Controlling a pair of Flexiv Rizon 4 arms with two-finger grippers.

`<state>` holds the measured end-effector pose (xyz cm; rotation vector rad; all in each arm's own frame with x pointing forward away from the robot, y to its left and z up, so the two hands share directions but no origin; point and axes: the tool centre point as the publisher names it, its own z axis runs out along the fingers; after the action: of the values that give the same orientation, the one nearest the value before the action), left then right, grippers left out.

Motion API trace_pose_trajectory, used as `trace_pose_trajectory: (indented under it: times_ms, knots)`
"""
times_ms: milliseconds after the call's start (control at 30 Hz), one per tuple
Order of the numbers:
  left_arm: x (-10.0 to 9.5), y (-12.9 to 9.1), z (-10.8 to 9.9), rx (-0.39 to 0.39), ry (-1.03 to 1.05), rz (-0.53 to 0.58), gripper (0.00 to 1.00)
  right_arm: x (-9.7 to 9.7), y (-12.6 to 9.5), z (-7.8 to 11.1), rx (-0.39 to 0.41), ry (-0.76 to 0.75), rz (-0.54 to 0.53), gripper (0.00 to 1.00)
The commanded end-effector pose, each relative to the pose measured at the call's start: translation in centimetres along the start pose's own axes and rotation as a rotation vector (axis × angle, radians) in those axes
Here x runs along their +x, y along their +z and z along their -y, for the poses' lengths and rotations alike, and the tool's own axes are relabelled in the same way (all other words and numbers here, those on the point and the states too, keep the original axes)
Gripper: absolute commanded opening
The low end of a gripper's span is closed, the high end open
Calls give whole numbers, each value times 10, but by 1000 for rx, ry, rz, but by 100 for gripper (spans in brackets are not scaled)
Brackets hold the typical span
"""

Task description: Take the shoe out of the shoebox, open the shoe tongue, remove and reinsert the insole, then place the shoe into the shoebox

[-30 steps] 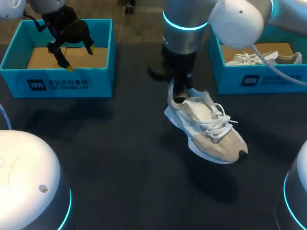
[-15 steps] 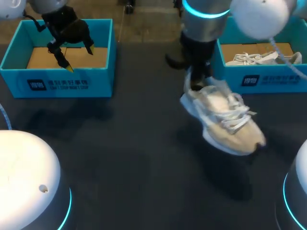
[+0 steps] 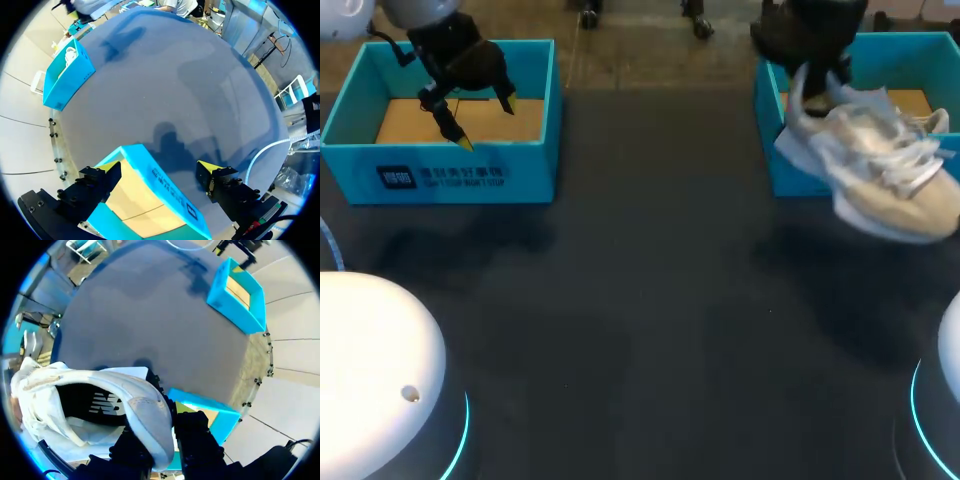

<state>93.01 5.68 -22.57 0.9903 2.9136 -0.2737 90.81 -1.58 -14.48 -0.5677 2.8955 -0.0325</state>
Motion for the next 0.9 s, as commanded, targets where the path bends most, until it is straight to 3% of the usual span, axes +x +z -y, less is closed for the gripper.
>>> trace_pose_trajectory:
  times_ms: [33,533,700,900]
  knots:
    - [0,0,0,-1,1,-2,100,-15,4,32,-57,10,-27,0]
    - [0,0,0,-1,1,-2,100,-15,4,32,-57,10,-27,0]
    - [-13,-13,-11,-13,-146,-2,100,-28,3,66,-47,33,-36,0]
    - [-15,-20,-32,-76,-487,-15,100,-43,3,100,-74,35,-17,0]
